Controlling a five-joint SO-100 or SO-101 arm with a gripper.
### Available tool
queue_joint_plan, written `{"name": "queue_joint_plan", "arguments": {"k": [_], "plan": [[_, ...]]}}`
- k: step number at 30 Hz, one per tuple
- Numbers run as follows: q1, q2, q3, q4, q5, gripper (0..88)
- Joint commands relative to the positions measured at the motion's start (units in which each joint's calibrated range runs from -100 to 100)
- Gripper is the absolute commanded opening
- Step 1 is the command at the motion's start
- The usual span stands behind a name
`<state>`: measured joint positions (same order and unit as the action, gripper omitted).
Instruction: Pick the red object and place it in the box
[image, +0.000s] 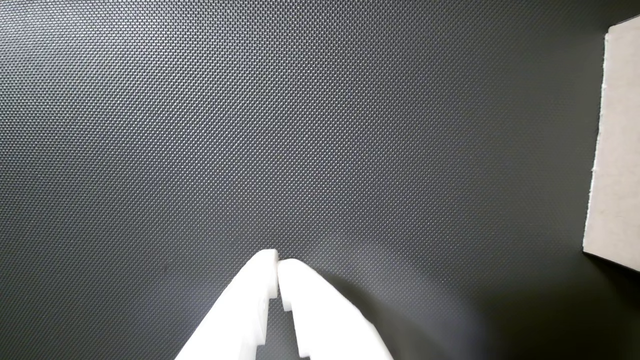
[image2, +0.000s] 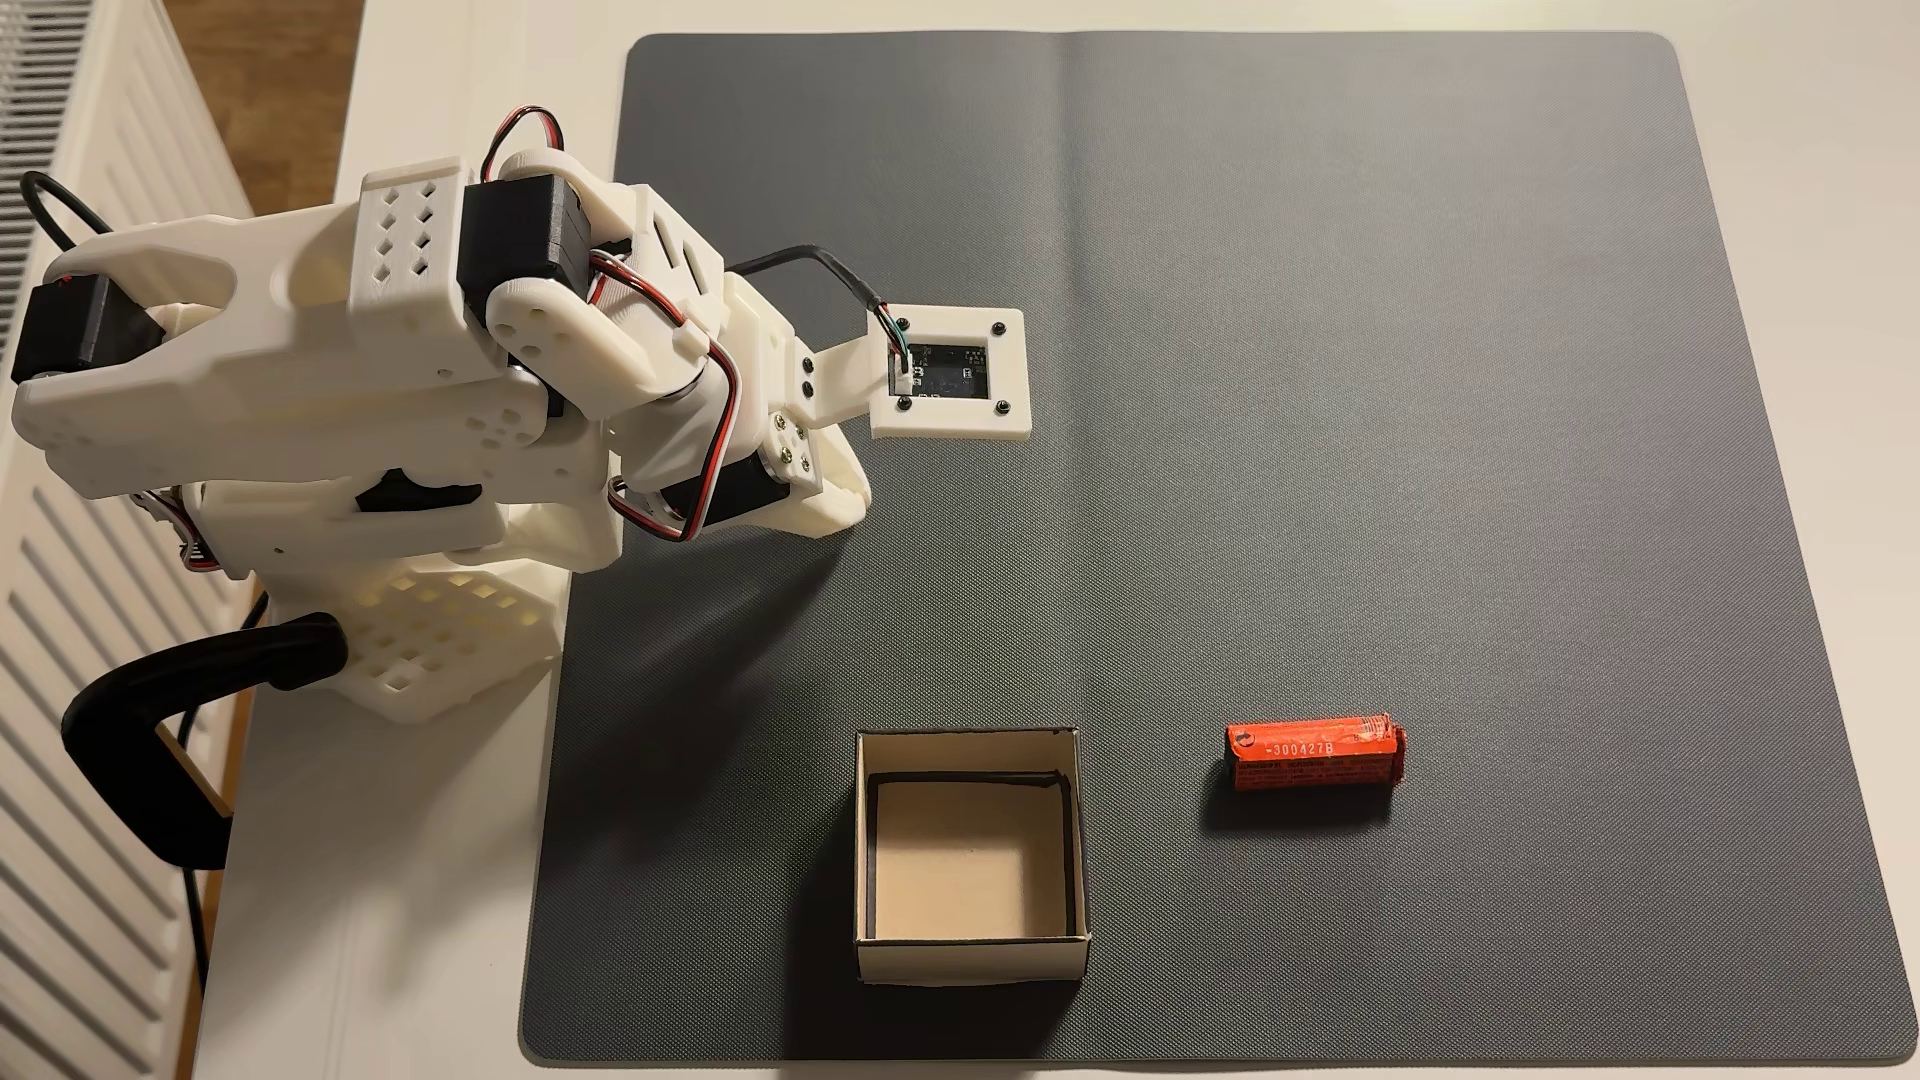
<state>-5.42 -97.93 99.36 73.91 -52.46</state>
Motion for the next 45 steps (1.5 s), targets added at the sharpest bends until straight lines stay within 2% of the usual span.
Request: {"name": "queue_joint_plan", "arguments": {"k": [1, 45], "plan": [[0.0, 0.57, 0.64, 0.74, 0.2, 1.1], [0.15, -0.03, 0.64, 0.3, -0.22, 0.8]]}}
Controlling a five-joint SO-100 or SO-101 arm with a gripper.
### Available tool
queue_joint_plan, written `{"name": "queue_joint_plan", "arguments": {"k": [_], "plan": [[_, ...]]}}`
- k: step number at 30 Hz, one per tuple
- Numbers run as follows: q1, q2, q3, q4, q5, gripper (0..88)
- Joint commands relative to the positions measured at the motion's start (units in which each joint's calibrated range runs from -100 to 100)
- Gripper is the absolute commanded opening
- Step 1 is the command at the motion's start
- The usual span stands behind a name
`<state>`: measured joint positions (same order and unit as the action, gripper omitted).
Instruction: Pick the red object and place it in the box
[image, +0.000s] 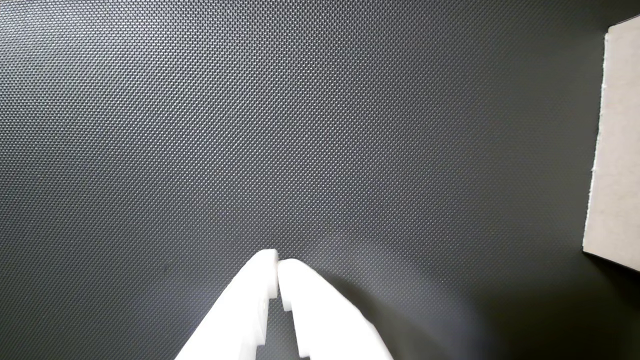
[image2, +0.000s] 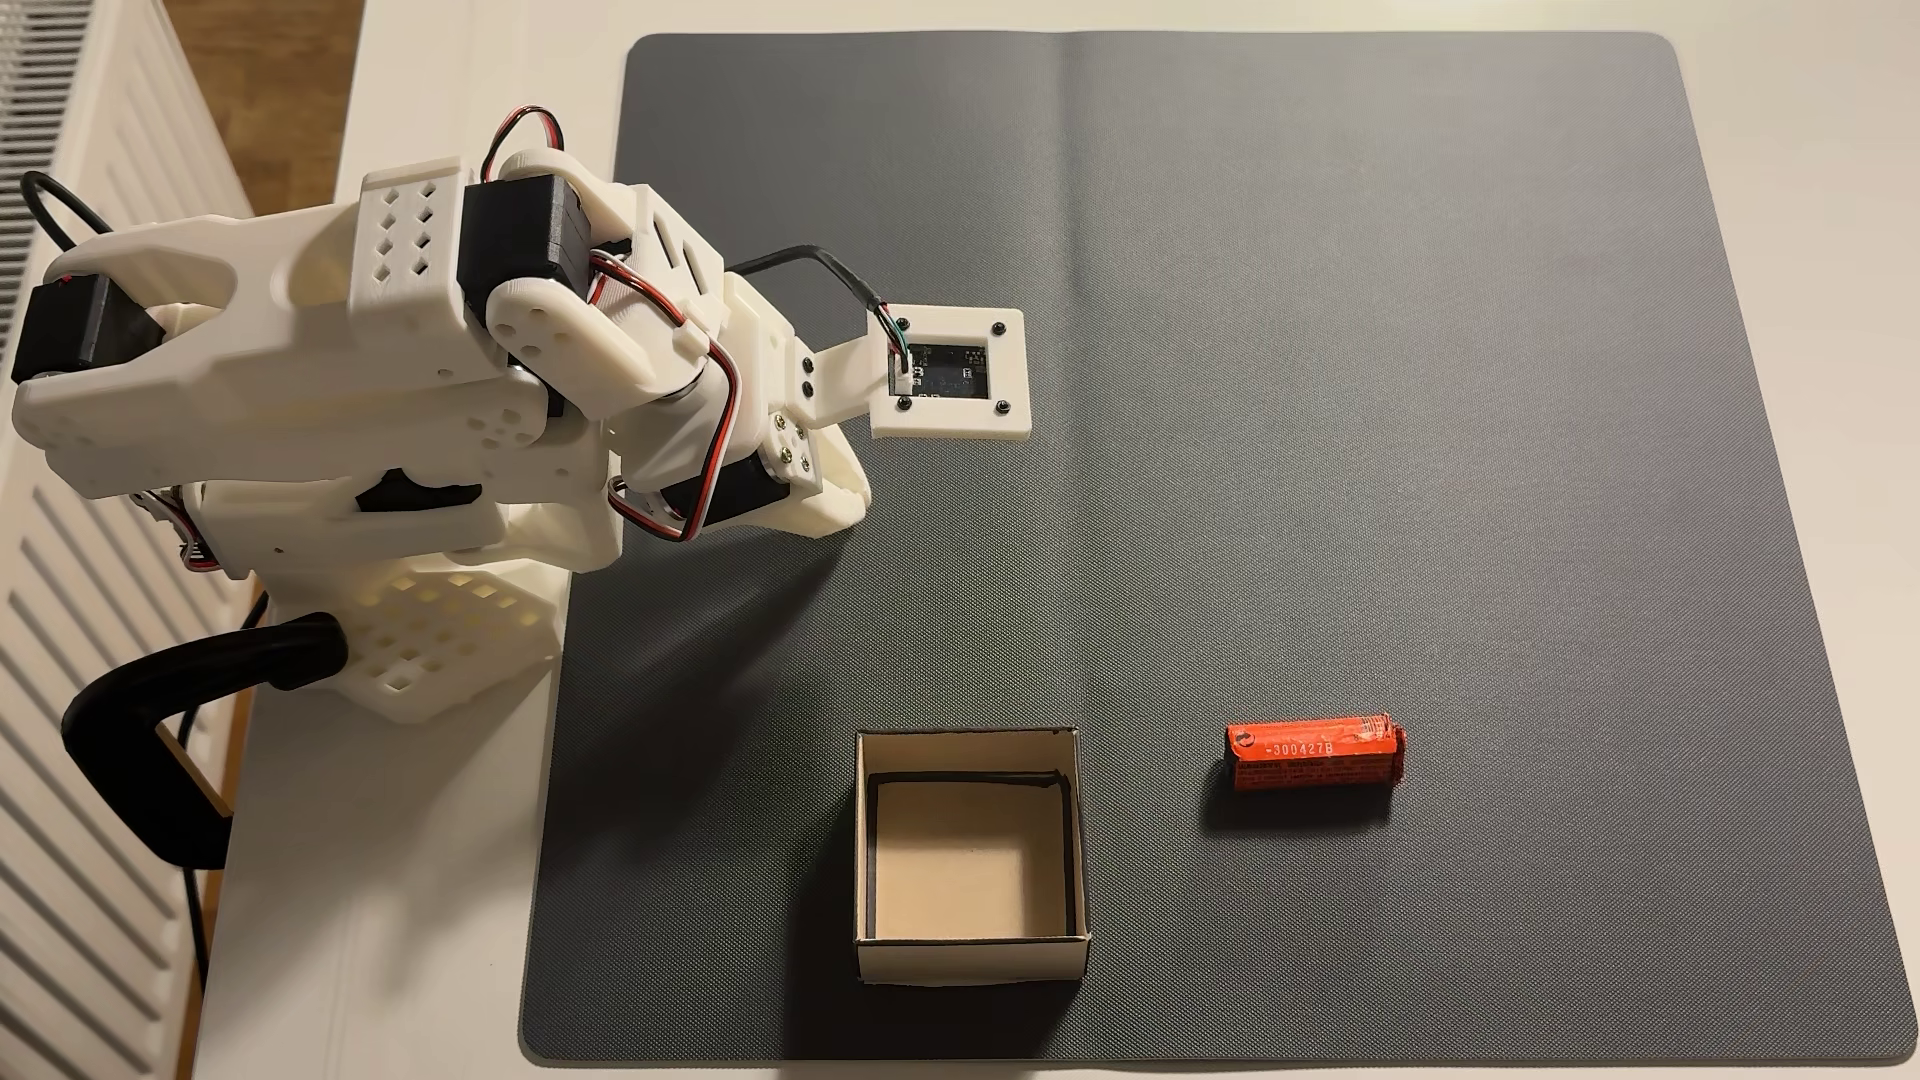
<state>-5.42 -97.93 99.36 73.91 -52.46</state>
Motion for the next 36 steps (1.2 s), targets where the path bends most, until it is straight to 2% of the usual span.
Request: {"name": "queue_joint_plan", "arguments": {"k": [1, 6, 11, 17, 21, 27, 36], "plan": [[0.15, -0.11, 0.64, -0.05, -0.22, 0.7], [0.15, -0.11, -1.08, -3.11, 0.31, 0.7], [0.74, 0.57, -14.87, 0.56, 1.76, 0.7], [7.57, 0.99, -29.57, 2.14, 3.12, 0.8], [10.62, 4.99, -32.65, 0.3, 3.22, 0.7], [14.25, 20.29, -36.01, -16.92, 6.35, 0.7], [18.93, 46.65, -35.82, -45.5, 6.56, 1.2]]}}
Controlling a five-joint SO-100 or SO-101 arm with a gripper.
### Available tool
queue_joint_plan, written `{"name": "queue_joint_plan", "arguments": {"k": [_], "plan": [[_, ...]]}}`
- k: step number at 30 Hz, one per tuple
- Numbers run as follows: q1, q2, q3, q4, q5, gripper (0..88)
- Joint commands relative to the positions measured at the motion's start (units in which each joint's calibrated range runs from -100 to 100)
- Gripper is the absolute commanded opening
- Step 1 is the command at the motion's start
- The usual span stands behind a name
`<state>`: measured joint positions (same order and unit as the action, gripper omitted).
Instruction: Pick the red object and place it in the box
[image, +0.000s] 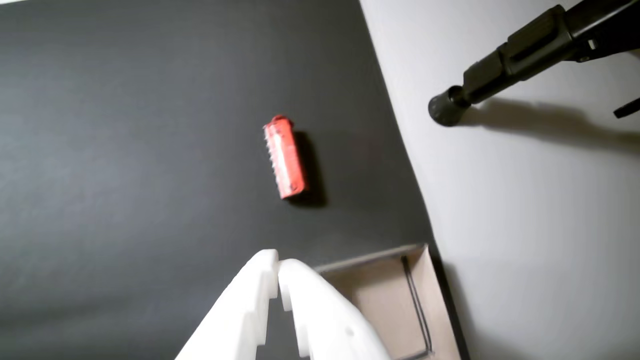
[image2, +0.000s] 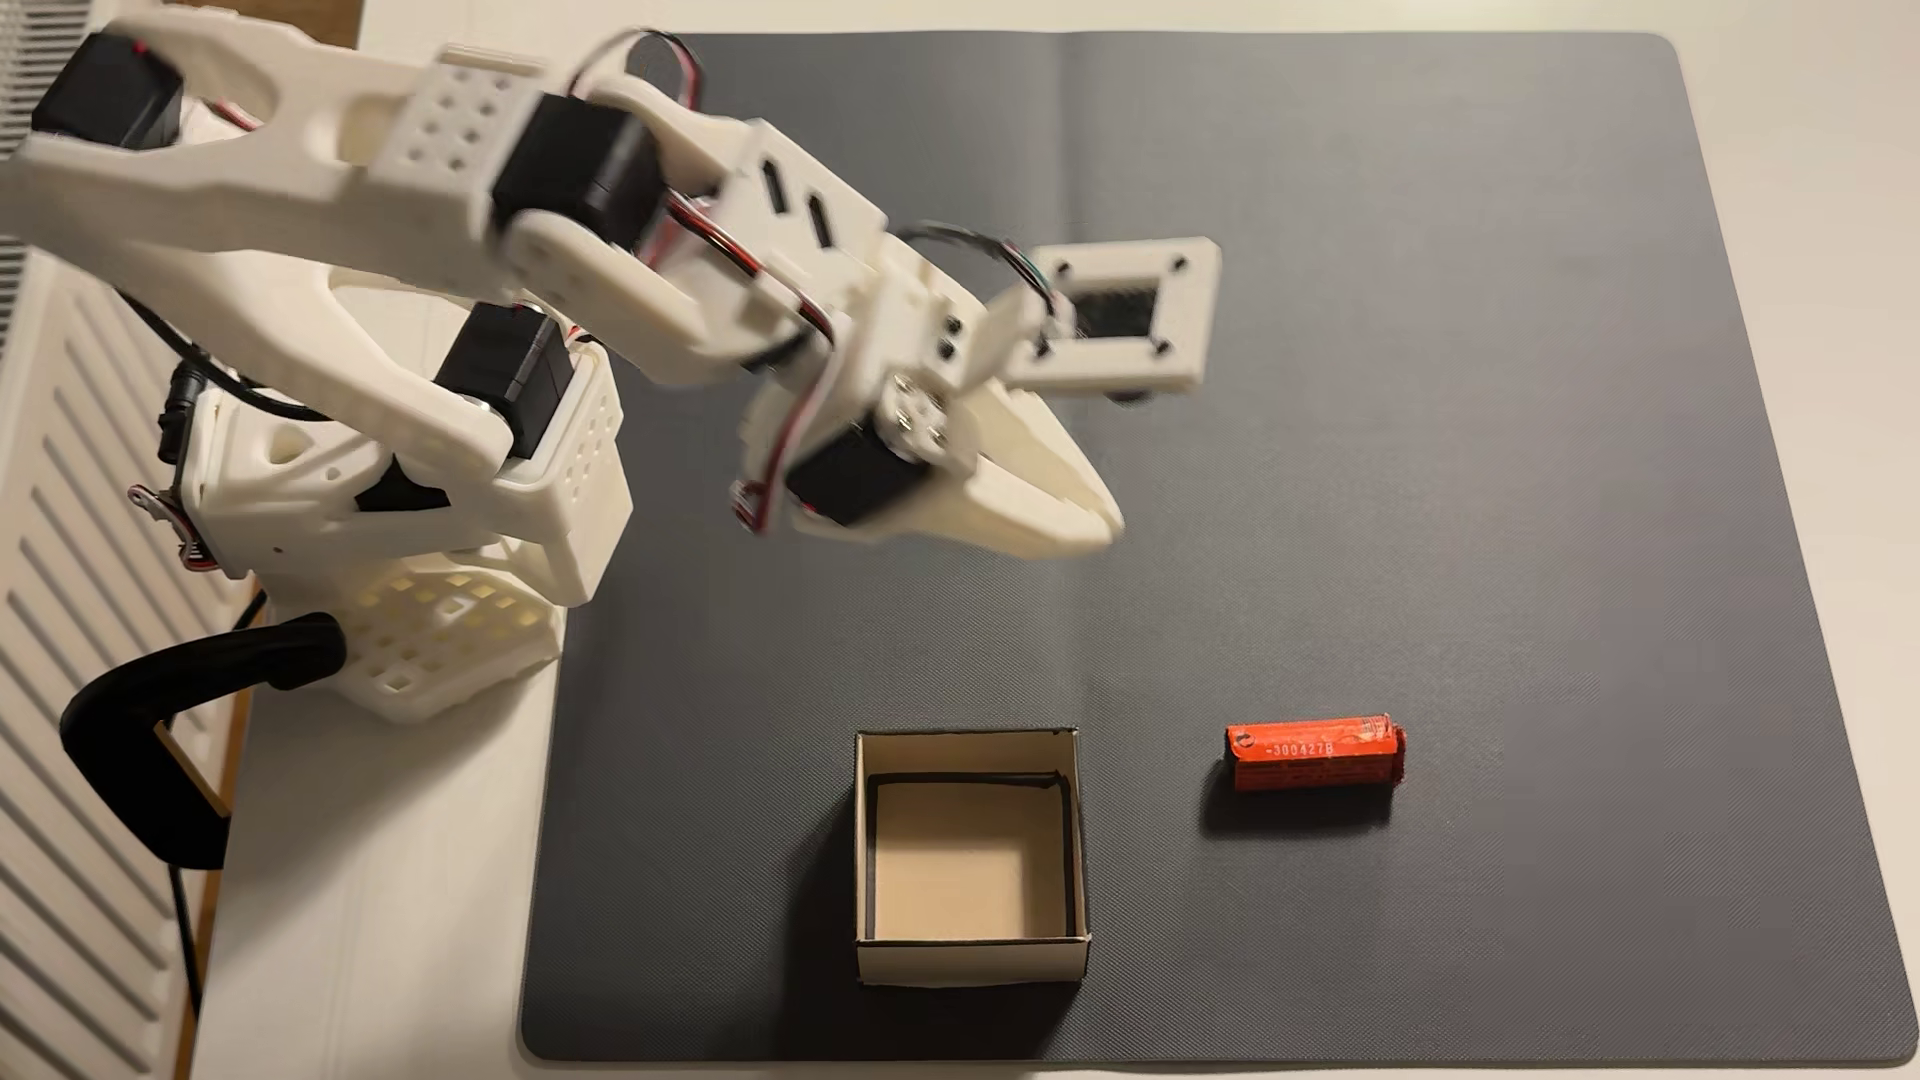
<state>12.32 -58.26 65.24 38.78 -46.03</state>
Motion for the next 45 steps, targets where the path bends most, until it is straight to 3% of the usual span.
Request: {"name": "queue_joint_plan", "arguments": {"k": [1, 7, 14, 24, 45], "plan": [[1.48, 9.79, -1.61, -13.96, 0.14, 1.3], [1.78, 23.56, -2.61, -28.9, 0.09, 1.9], [0.45, 32.75, -5.96, -29.95, -0.38, 20.1], [-1.34, 47.88, -15.4, -33.97, -0.44, 28.4], [-5.35, 63.87, -21.93, -37.65, -0.49, 29.0]]}}
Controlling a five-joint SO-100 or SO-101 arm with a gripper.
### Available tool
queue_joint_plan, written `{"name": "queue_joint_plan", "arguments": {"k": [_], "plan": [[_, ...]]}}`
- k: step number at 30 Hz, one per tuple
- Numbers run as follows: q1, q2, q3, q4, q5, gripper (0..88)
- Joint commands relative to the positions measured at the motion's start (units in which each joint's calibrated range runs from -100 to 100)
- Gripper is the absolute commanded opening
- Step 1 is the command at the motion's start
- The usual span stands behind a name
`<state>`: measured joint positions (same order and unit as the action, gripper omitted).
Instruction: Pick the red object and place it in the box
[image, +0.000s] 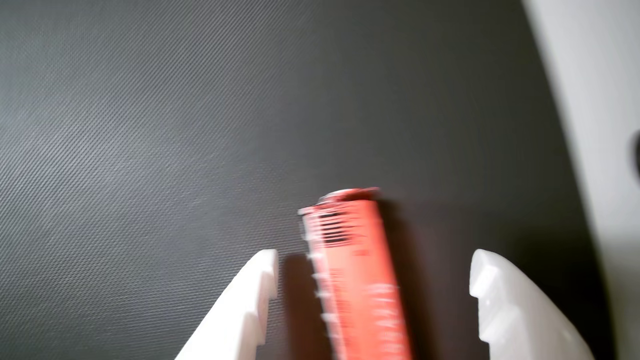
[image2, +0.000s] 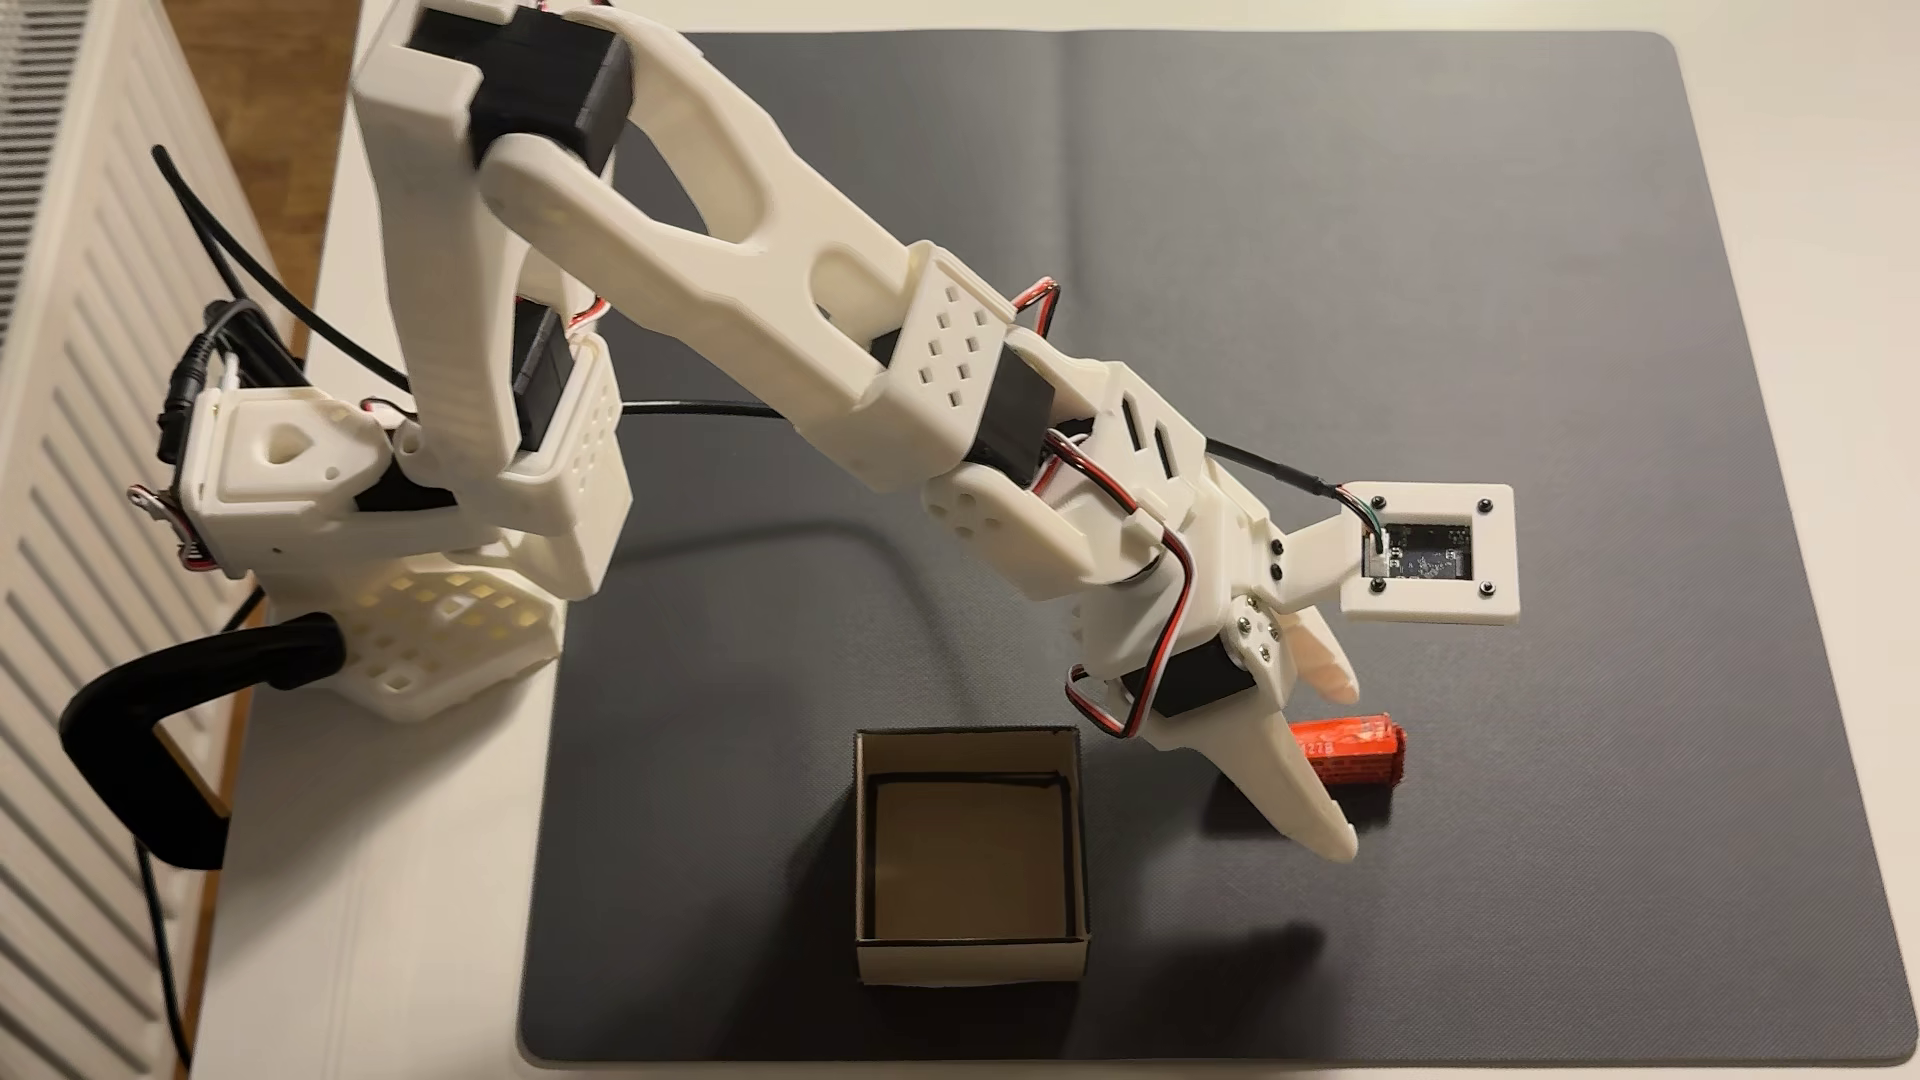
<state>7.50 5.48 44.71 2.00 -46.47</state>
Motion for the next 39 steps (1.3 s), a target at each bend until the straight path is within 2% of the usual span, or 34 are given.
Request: {"name": "queue_joint_plan", "arguments": {"k": [1, 16, 23, 26, 35, 39], "plan": [[-0.52, 0.39, -1.4, -0.86, -0.06, 29.0], [-0.67, 2.35, -0.31, -0.08, 0.52, 27.9], [0.37, 1.84, 1.05, -0.08, 0.78, 10.1], [1.41, 1.75, 1.05, -0.08, 3.18, 3.8], [1.26, -1.99, 1.23, 0.19, 3.23, 3.9], [0.74, -9.3, 1.51, 6.04, 3.23, 4.0]]}}
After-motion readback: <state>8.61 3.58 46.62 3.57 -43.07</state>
